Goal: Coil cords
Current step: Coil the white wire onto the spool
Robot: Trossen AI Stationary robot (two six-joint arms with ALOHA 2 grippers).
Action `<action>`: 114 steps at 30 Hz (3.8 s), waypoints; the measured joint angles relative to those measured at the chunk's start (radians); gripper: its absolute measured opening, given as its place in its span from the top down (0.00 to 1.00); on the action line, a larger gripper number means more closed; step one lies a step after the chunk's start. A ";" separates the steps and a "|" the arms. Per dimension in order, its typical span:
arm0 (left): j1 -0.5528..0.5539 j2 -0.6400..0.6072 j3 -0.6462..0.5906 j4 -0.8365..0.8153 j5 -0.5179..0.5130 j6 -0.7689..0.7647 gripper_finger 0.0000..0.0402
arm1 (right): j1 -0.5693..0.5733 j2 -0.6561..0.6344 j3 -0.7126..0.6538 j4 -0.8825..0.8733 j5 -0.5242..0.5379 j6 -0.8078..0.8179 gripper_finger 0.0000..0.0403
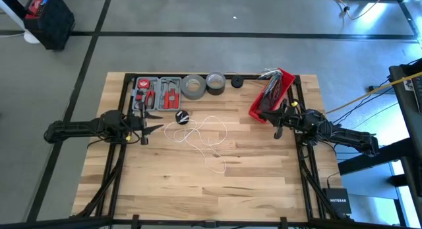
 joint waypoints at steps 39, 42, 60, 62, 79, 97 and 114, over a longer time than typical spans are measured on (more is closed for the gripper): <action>-0.047 0.458 0.091 0.206 -0.218 0.042 0.83 | 0.000 0.000 0.000 0.000 0.000 0.000 0.92; -0.077 0.629 0.172 0.176 -0.353 0.053 0.85 | 0.000 0.000 0.000 0.000 0.000 0.000 0.92; -0.108 1.174 0.448 -0.163 -0.403 -0.083 0.65 | 0.000 0.000 0.000 0.000 0.000 0.000 0.92; -0.108 1.194 0.448 -0.183 -0.429 -0.061 0.62 | 0.000 0.000 0.000 0.000 0.000 0.000 0.92; -0.079 1.393 0.449 -0.031 -0.609 0.131 0.61 | 0.000 0.000 0.000 0.000 0.000 0.000 0.92; -0.044 1.404 0.450 0.033 -0.574 0.068 0.98 | 0.000 0.000 0.000 0.000 0.000 0.000 0.92; -0.077 1.189 0.655 -0.095 -0.547 -0.275 1.00 | 0.000 0.000 0.000 0.004 0.001 0.000 0.92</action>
